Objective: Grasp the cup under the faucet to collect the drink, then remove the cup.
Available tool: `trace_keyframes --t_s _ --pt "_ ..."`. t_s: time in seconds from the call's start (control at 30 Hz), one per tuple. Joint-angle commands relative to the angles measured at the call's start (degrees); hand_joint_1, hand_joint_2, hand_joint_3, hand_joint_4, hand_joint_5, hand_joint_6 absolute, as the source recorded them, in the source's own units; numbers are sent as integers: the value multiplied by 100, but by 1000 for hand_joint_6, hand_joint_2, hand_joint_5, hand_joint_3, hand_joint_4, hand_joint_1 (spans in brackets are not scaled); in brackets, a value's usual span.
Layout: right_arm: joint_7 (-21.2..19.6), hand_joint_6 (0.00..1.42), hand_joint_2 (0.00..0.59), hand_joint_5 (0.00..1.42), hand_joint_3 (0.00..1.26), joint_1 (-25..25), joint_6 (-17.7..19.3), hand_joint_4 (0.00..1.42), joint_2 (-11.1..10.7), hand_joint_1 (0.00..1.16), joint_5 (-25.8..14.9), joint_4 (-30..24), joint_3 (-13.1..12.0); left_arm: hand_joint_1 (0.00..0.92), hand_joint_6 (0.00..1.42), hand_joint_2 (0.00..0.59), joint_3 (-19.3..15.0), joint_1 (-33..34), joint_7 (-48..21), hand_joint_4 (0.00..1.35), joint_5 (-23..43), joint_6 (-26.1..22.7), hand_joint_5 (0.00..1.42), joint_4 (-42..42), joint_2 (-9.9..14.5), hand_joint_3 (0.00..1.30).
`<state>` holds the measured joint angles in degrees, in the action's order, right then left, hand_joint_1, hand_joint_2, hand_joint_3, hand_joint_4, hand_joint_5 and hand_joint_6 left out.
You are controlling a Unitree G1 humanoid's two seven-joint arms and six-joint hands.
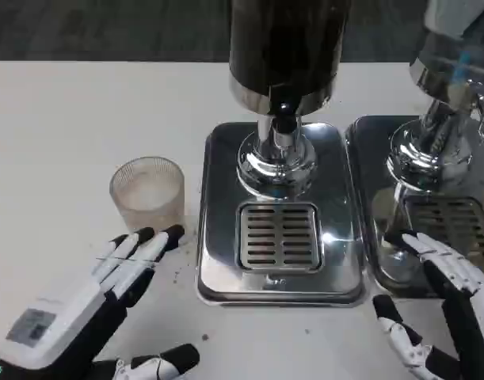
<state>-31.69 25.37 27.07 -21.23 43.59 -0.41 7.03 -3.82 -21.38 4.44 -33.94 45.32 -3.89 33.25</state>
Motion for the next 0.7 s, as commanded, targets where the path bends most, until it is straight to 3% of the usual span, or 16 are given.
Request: trace_keyframes --t_s 0.03,0.7 --pt "36 317 405 210 250 -7 24 187 -50 352 -13 -17 -43 0 0 126 -17 -20 50 0 43 -26 0 -39 38 0" --pt "169 321 405 210 250 -31 -18 196 0 352 -65 -56 -45 0 0 122 -106 -94 300 0 64 43 0 -53 -42 0"
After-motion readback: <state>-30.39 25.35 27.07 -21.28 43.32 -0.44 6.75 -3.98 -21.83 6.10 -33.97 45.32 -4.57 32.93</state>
